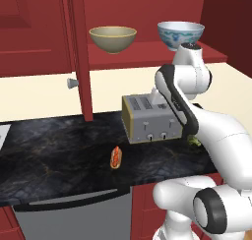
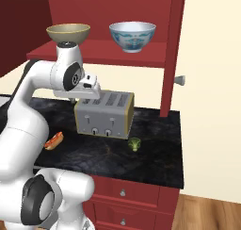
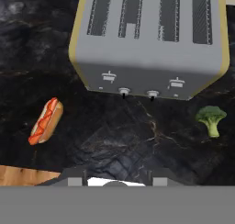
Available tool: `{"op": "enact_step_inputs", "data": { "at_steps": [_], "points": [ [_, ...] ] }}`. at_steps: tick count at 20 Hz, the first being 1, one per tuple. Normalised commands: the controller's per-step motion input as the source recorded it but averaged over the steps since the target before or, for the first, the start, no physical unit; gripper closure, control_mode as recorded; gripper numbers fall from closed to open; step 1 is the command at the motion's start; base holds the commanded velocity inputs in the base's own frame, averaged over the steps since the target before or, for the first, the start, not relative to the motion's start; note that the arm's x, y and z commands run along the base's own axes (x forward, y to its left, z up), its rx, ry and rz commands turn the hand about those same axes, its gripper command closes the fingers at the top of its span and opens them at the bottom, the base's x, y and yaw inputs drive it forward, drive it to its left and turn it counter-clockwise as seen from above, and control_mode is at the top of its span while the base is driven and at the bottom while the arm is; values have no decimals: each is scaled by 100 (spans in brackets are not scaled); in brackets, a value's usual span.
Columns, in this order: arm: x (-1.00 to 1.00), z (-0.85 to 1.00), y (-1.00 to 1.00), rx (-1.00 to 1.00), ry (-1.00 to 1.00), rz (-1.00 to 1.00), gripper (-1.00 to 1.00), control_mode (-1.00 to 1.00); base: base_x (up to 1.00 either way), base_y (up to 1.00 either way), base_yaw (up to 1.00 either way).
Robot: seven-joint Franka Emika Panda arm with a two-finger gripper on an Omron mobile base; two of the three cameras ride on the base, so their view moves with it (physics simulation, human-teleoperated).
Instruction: Pick both bowls and place them on the counter. Then place the hot dog in one bowl and place the broccoli in the other bowl.
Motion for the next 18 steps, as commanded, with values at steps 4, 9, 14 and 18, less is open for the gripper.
{"op": "enact_step_inputs", "data": {
  "at_steps": [4,9,14,18],
  "points": [
    [-3,8,0,0,-6,0,-100,-100,0,0,0],
    [-7,36,-7,1,-15,2,-100,-100,0,0,0],
    [0,32,0,-7,-33,11,-100,-100,0,0,0],
    [-3,49,-3,-11,-39,13,-100,-100,0,0,0]
  ]
}}
